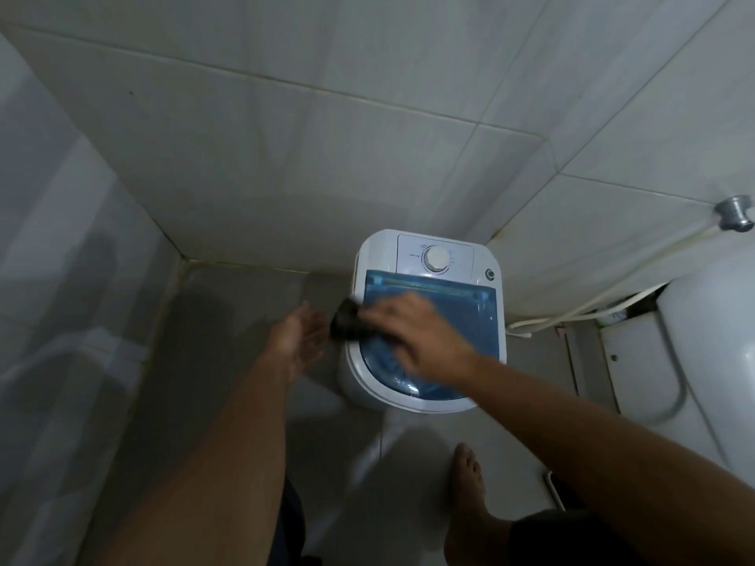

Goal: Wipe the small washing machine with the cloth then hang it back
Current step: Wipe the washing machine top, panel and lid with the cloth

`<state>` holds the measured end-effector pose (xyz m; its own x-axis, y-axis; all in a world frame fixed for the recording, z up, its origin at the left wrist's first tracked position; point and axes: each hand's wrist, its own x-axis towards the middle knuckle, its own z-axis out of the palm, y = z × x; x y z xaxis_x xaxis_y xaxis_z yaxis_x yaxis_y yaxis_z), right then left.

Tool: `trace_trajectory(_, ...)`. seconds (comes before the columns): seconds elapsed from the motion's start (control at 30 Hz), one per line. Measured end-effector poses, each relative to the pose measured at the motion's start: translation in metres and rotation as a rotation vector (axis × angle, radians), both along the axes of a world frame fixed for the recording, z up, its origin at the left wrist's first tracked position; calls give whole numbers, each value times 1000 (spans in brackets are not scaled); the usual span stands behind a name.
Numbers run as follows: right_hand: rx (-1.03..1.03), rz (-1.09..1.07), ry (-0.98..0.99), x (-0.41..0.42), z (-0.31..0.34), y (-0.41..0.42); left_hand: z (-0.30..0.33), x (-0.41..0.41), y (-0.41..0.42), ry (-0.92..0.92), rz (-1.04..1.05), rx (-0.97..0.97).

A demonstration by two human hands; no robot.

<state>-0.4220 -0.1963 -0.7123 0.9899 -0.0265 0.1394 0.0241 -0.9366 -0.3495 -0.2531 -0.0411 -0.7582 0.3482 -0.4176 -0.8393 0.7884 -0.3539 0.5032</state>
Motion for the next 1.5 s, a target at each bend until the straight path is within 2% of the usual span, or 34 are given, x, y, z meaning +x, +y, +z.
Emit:
trace_trajectory(0.13,32,-548,-3,49,5,-62,3,-17,-11,-88,-140,-3)
trace_trajectory(0.2,36,-681,40,60,-3,-60,4,-20,-13,-111,-149,-6)
trace_trajectory(0.27,3,-605,53,55,-14,-33,3,-17,-12,-35,-87,-19)
trace_trajectory(0.4,-4,-167,68,2,-28,29,-1,-7,-5,149,60,-80)
trace_trajectory(0.47,54,46,101,-14,-20,32,1,-5,0,189,37,-126)
trace_trajectory(0.53,42,111,109,1,-4,8,2,-5,2,205,50,-132)
trace_trajectory(0.57,40,46,76,18,3,-9,2,-6,2,200,61,-117)
trace_trajectory(0.63,72,-244,-28,57,13,-48,3,-5,1,183,46,-99)
trace_trajectory(0.7,80,-534,-4,88,15,-73,3,-5,1,172,28,-102)
trace_trajectory(0.77,33,-674,68,101,8,-73,2,-6,2,174,12,-120)
trace_trajectory(0.8,1,-673,68,103,2,-67,3,-5,2,171,8,-131)
trace_trajectory(0.97,-77,-242,120,69,-17,-9,7,-3,4,201,-19,-190)
trace_trajectory(1.1,-43,-111,100,6,-26,38,13,-2,5,201,-35,-197)
trace_trajectory(1.27,-83,278,205,-77,-22,78,22,-6,2,113,-74,-140)
trace_trajectory(1.3,-41,250,215,-93,-18,80,23,-8,2,99,-96,-139)
trace_trajectory(1.37,82,28,127,-118,-6,71,24,-10,2,68,-127,-122)
trace_trajectory(1.43,171,-325,-20,-130,3,46,26,-13,2,32,-142,-110)
trace_trajectory(1.5,205,-673,-80,-136,5,11,30,-17,2,6,-151,-113)
